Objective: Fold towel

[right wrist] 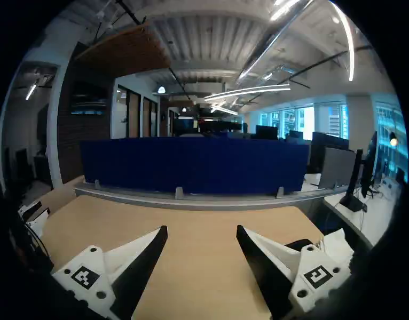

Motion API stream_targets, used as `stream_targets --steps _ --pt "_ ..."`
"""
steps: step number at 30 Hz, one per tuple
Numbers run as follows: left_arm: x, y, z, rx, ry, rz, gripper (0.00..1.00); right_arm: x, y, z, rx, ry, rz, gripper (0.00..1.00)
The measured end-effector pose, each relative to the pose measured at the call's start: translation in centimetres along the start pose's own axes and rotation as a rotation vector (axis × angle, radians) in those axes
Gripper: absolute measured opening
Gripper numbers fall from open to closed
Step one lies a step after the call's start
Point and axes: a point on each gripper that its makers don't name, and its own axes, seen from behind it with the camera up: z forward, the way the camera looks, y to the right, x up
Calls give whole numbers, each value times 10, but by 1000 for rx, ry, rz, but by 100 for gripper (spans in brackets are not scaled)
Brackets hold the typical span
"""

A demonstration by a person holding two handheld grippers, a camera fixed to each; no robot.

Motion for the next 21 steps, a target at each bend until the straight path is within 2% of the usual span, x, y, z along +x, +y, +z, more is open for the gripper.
stream_targets --steps 11,17,21 --pt "-34 17 -3 -4 6 5 89 -13 0 1 0 25 -23 100" --pt "-51 22 -10 3 5 22 89 -22 7 4 -4 42 -14 100" --pt "-63 27 -15 3 4 16 89 -27 12 6 -3 52 -7 100"
